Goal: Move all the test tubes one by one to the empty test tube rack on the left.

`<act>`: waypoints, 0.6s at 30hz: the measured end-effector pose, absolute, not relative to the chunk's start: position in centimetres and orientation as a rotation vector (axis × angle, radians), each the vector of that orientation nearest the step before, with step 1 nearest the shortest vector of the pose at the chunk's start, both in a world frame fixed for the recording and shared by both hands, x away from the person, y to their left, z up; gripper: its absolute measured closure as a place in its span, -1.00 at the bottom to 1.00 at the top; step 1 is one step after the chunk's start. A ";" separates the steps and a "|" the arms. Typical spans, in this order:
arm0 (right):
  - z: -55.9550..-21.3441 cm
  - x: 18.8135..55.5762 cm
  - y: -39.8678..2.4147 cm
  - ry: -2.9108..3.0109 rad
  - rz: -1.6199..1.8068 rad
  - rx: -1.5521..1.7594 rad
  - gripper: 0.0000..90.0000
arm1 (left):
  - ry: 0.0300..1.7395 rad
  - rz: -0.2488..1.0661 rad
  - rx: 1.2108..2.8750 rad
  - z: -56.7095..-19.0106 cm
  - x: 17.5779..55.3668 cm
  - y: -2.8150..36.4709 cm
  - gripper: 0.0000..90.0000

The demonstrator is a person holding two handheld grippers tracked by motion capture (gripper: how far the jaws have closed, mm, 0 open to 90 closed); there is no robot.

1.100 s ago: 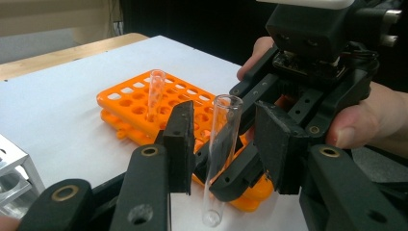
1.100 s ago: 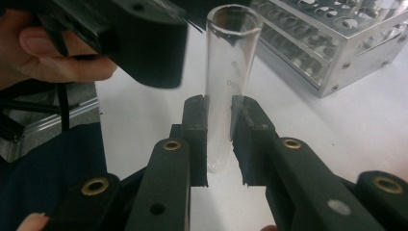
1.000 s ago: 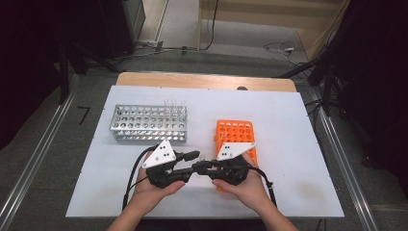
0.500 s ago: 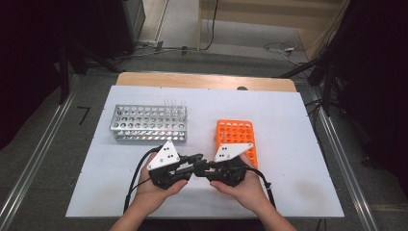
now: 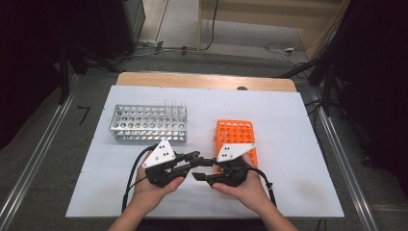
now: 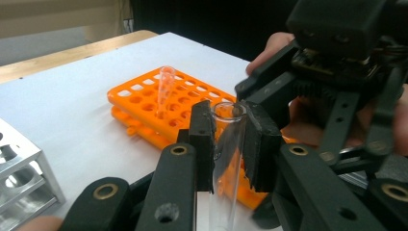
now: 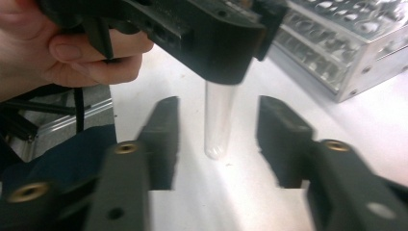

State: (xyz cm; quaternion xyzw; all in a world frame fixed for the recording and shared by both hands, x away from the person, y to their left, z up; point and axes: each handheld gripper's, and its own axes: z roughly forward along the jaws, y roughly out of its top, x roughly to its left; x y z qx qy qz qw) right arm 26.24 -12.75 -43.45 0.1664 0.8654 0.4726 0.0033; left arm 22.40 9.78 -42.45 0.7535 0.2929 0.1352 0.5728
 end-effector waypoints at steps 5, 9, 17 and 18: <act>-43.0 26.4 -14.0 2.665 1.483 0.538 -0.51 | 0.703 0.325 1.753 -42.4 22.6 10.3 0.69; -43.0 26.9 -15.5 2.620 1.483 0.603 -0.92 | 0.719 0.339 1.757 -42.4 23.0 10.9 0.69; -42.9 27.6 -19.4 2.536 1.507 0.715 -1.00 | 0.755 0.375 1.744 -42.0 23.9 12.5 0.69; -42.9 27.6 -19.4 2.536 1.507 0.715 -1.00 | 0.755 0.375 1.744 -42.0 23.9 12.5 0.69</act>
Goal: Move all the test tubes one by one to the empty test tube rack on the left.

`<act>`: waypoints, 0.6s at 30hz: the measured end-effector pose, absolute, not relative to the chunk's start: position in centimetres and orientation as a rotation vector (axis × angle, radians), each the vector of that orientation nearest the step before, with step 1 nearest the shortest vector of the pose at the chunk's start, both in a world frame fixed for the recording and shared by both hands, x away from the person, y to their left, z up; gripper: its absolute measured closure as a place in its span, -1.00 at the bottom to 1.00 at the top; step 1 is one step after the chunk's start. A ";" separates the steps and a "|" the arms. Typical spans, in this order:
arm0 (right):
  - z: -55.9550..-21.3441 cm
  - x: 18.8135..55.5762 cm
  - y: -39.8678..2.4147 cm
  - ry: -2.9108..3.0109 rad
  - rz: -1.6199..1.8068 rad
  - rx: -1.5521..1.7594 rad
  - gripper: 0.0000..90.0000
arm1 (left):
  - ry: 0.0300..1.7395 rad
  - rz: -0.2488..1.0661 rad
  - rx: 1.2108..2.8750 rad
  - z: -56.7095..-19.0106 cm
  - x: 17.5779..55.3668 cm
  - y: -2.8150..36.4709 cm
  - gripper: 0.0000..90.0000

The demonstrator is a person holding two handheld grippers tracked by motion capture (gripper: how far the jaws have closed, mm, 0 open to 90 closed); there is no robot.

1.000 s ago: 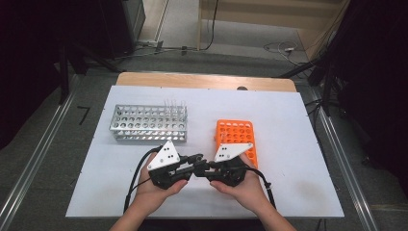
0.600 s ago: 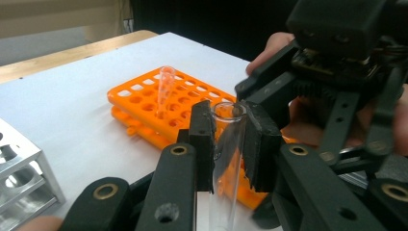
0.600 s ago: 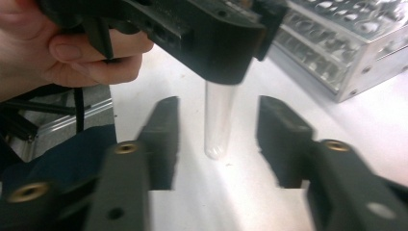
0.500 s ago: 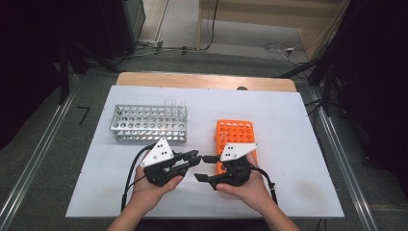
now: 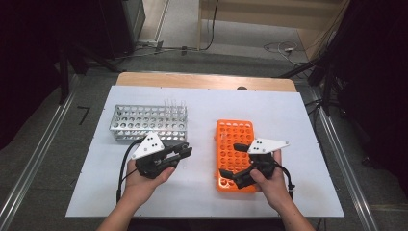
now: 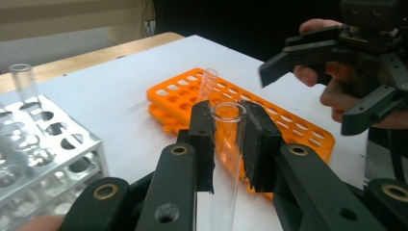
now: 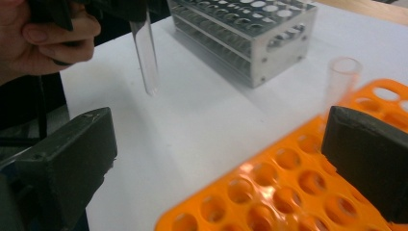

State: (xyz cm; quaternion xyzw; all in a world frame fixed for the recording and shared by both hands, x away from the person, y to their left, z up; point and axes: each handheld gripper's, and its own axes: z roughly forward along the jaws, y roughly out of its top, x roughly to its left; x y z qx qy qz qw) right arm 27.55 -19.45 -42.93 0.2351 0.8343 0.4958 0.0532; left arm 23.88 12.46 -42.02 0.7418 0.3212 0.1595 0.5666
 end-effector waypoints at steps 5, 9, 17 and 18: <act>-43.1 27.4 -22.7 2.479 1.501 0.784 -1.00 | 0.781 0.414 1.733 -41.2 24.8 13.8 0.69; -43.2 27.1 -24.6 2.449 1.494 0.825 -1.00 | 0.803 0.445 1.718 -40.4 25.6 14.7 0.69; -43.5 26.3 -27.6 2.387 1.452 0.876 -1.00 | 0.853 0.499 1.682 -39.1 27.7 16.6 0.69; -43.6 26.3 -27.9 2.382 1.450 0.890 -1.00 | 0.857 0.510 1.685 -38.9 28.0 16.8 0.69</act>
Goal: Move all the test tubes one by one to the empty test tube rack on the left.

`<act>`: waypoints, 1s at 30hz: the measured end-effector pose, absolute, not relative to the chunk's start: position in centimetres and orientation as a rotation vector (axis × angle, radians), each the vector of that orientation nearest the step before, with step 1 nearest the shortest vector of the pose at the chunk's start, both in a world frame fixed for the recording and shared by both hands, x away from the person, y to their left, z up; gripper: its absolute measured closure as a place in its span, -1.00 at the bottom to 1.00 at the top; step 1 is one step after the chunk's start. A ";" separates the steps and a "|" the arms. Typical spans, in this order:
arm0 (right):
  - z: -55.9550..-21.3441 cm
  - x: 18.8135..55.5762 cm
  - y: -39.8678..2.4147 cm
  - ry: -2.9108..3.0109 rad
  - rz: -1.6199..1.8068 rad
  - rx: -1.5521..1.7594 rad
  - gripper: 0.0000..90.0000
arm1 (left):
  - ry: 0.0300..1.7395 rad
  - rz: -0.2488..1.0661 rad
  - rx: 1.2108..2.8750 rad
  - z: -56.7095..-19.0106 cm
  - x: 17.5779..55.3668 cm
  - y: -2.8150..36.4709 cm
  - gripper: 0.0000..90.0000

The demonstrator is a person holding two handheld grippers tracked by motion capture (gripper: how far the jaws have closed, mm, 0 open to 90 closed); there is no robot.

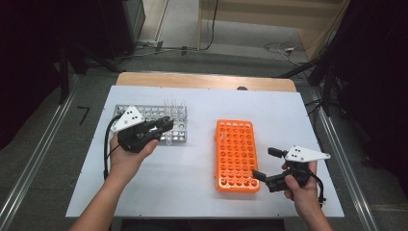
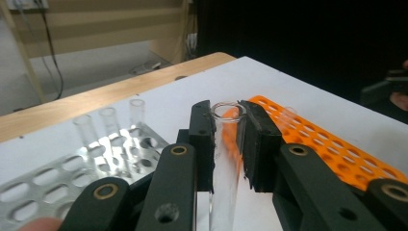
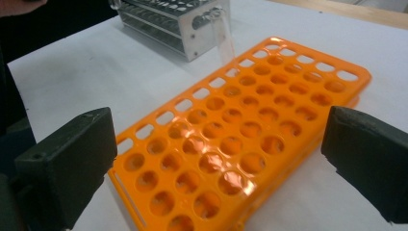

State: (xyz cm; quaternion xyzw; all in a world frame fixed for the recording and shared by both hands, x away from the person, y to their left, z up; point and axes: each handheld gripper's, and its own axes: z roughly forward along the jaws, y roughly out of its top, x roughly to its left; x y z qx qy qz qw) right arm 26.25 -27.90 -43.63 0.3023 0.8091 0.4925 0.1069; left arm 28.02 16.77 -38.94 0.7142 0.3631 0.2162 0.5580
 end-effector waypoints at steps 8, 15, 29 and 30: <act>-44.5 26.1 -29.7 2.364 1.414 0.944 -1.00 | 0.911 0.549 1.652 -38.5 30.4 18.0 0.69; -44.6 26.3 -30.0 2.353 1.410 0.960 -1.00 | 0.971 0.546 1.609 -38.9 32.5 19.0 0.69; -44.8 26.5 -30.2 2.353 1.404 0.961 -1.00 | 1.025 0.606 1.555 -38.9 35.4 19.5 0.69; -44.8 26.5 -30.2 2.353 1.403 0.961 -1.00 | 1.030 0.606 1.552 -38.9 35.6 19.6 0.69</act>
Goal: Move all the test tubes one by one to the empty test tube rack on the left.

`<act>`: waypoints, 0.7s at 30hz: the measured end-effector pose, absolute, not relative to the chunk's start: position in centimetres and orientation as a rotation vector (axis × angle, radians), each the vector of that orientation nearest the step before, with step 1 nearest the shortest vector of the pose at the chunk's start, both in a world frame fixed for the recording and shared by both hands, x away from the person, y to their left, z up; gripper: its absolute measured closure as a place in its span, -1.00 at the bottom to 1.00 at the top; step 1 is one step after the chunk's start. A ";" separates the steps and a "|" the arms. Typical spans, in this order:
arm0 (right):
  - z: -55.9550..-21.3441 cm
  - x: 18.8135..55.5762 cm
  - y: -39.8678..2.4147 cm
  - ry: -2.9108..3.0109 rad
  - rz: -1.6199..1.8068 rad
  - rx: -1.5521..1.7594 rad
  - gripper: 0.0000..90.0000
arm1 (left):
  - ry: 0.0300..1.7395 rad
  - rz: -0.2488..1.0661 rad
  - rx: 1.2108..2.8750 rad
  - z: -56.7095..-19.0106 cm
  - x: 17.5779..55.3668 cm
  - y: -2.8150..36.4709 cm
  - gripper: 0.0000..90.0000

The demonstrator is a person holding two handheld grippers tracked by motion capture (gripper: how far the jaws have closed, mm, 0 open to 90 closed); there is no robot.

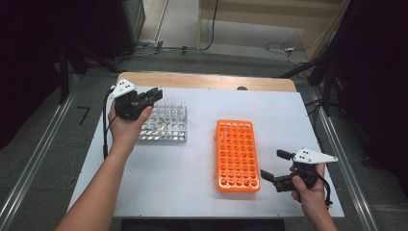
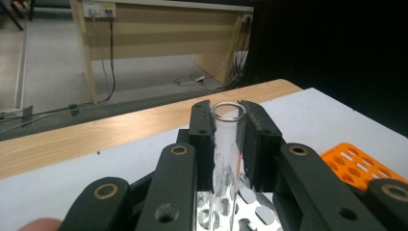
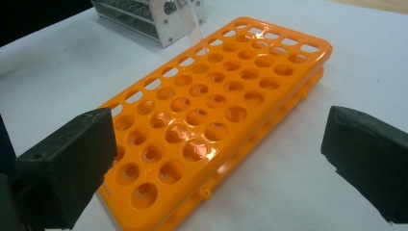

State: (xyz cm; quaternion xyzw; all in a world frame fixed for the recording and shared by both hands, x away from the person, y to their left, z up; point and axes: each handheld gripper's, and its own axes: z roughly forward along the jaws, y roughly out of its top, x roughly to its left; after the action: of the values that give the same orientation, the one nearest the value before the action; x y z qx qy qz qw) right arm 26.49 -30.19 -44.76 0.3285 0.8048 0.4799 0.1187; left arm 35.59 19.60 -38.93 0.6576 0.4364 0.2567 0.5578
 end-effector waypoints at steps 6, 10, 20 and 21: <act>-44.8 26.6 -30.3 2.363 1.408 0.965 -1.00 | 1.054 0.661 1.541 -38.9 36.5 19.6 0.69; -44.9 26.6 -30.2 2.371 1.402 0.962 -1.00 | 1.073 0.668 1.542 -39.0 37.4 19.8 0.69; -45.0 26.8 -30.3 2.375 1.403 0.962 -1.00 | 1.114 0.706 1.546 -40.2 38.9 19.2 0.69; -44.9 26.8 -30.3 2.375 1.403 0.962 -1.00 | 1.118 0.706 1.538 -40.2 39.0 19.2 0.69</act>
State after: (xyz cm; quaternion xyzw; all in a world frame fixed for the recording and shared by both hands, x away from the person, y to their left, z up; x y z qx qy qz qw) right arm 26.77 -30.28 -44.94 0.3273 0.8080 0.4775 0.1101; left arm 39.01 19.21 -40.24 0.6439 0.4678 0.2956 0.5284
